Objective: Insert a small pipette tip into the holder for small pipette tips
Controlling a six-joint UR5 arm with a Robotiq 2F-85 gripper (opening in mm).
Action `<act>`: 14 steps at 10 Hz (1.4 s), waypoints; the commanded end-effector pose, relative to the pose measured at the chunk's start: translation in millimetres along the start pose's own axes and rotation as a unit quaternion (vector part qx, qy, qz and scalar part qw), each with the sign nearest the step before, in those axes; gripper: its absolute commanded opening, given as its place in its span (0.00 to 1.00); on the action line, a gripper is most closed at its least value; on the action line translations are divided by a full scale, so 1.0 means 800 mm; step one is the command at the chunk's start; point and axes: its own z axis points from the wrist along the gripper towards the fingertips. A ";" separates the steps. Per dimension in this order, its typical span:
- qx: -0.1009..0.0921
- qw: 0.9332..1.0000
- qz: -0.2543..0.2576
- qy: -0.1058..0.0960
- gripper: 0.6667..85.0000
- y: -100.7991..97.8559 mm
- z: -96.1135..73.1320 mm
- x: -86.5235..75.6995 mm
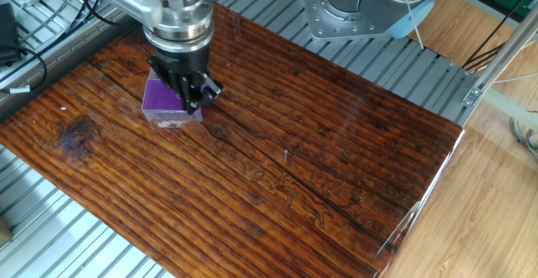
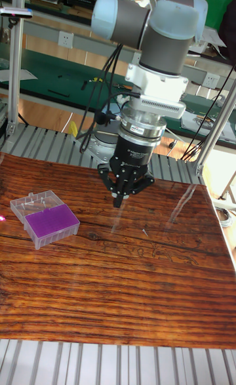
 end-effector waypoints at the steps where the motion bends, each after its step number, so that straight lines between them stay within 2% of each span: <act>1: 0.002 1.000 0.001 -0.015 0.00 0.035 0.006 0.012; 2: 0.042 0.998 -0.049 0.000 0.00 0.028 0.010 0.038; 3: 0.061 0.996 -0.063 0.002 0.00 0.039 0.017 0.058; 4: 0.027 0.998 -0.055 -0.003 0.00 0.074 0.028 0.072; 5: -0.002 0.999 -0.051 -0.014 0.00 0.099 0.034 0.077; 6: -0.013 0.999 -0.045 -0.021 0.00 0.111 0.037 0.081; 7: -0.013 0.998 -0.051 -0.014 0.00 0.117 0.043 0.093; 8: -0.017 0.997 -0.070 0.003 0.00 0.118 0.050 0.107; 11: -0.032 0.996 -0.075 -0.044 0.00 0.128 0.071 0.100; 13: -0.013 0.992 -0.117 -0.045 0.00 0.122 0.076 0.111; 14: -0.011 0.989 -0.139 -0.049 0.00 0.123 0.081 0.115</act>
